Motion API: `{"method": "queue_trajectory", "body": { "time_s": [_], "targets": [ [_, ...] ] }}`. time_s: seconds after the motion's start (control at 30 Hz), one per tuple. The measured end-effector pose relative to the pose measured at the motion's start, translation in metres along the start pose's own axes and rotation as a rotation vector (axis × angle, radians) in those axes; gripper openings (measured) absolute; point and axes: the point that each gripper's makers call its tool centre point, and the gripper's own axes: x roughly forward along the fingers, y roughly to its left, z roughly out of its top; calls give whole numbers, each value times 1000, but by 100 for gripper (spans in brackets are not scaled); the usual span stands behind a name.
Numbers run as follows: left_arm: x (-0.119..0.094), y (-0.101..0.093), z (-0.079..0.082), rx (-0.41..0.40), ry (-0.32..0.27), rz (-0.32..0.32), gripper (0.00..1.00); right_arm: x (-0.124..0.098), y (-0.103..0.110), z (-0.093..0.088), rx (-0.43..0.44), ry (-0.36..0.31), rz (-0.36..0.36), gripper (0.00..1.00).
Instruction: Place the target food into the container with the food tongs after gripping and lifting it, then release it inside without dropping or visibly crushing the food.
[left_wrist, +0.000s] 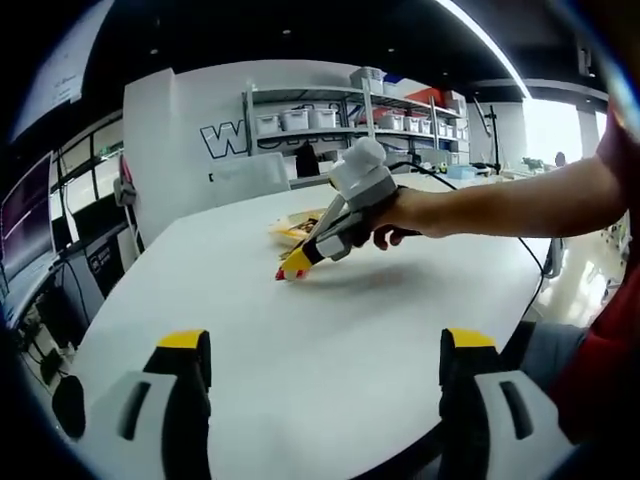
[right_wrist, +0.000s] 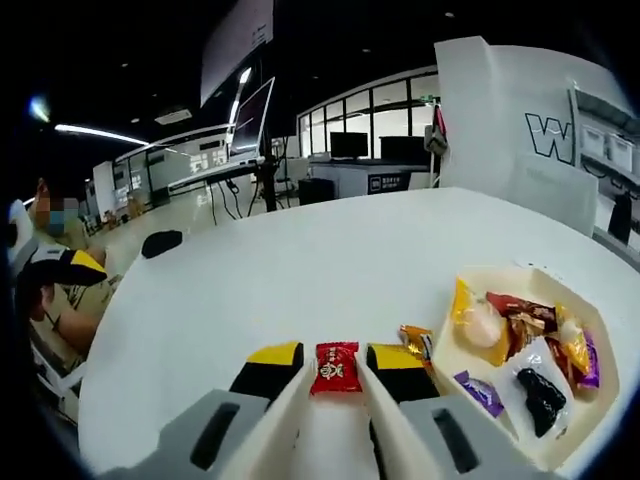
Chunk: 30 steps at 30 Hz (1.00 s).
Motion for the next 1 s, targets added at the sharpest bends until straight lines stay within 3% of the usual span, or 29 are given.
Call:
{"method": "queue_trajectory", "body": {
  "time_s": [0.37,1.0],
  "targets": [
    [-3,-1,4,7,-6,7,92,-10,2,1,83,1,-6,16],
    [-3,-14,11,19,-25,-7,93,-53,-15,42,84,-103,-44,17]
  ]
}}
